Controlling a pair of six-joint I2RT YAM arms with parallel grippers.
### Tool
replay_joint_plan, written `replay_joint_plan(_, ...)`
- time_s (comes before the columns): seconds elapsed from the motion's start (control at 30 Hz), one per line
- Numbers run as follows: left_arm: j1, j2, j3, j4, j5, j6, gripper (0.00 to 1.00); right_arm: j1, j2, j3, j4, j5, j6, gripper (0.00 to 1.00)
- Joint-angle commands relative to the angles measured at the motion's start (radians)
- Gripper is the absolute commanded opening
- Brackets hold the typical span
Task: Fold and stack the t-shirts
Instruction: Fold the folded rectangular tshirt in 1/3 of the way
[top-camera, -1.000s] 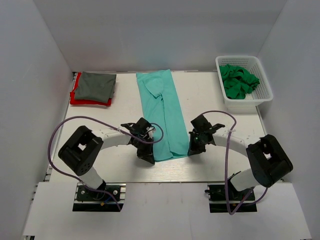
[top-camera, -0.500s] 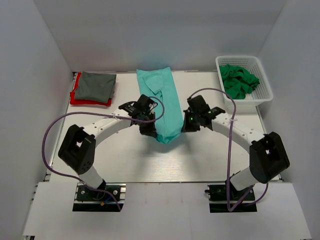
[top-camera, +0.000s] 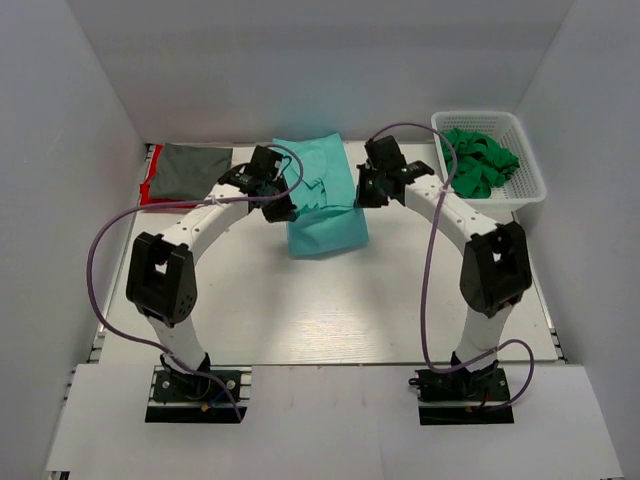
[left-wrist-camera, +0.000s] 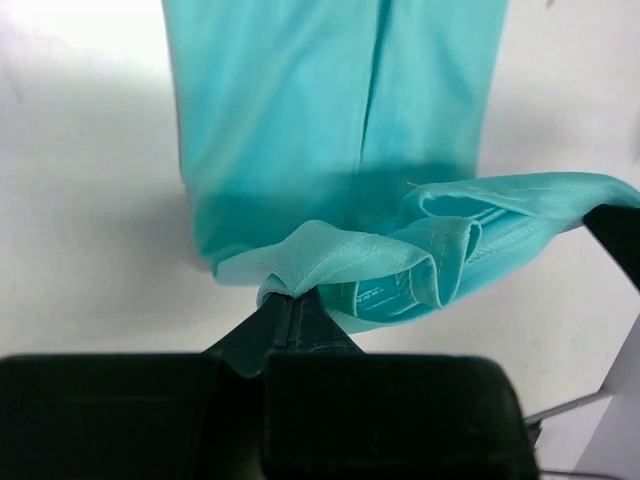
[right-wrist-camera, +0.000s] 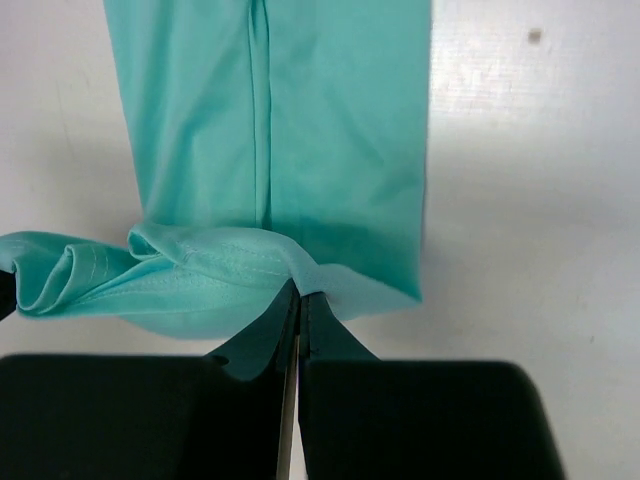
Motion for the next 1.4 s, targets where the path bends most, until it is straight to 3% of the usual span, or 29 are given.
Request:
replay_joint_plan(0.0,0.030,0.056,0.116,0.031,-0.028,0.016,0.00,-0.029,0.059,0.149,-0.039,0.015,-0.049,0.00)
replay_joint_plan(0.4,0.113,0.200,0.245,0.052,0.024,0.050,0.00,-0.080,0.258,0.372,0.002,-0.105,-0.069,0.00)
replay_joint_plan(1.2,0.162,0.389,0.306,0.276,0.136,0.062,0.00,-0.134,0.444,0.390,0.284,-0.218,0.005,0.00)
replay_joint_plan(1.27,0.172,0.412,0.337,0.276,0.101,0.062,0.13,-0.146,0.459,0.402,0.315,-0.237,-0.003,0.10)
replay_joint_plan(1.3,0.172,0.412,0.370,0.285,0.090,0.062,0.27,-0.146,0.473,0.406,0.330,-0.246,-0.012,0.17)
replay_joint_plan(1.33,0.183,0.425,0.389,0.296,0.090,0.062,0.88,-0.149,0.491,0.407,0.400,-0.272,-0.033,0.22)
replay_joint_plan(1.37,0.183,0.436,0.416,0.296,0.066,0.078,1.00,-0.164,0.510,0.418,0.399,-0.280,-0.032,0.40)
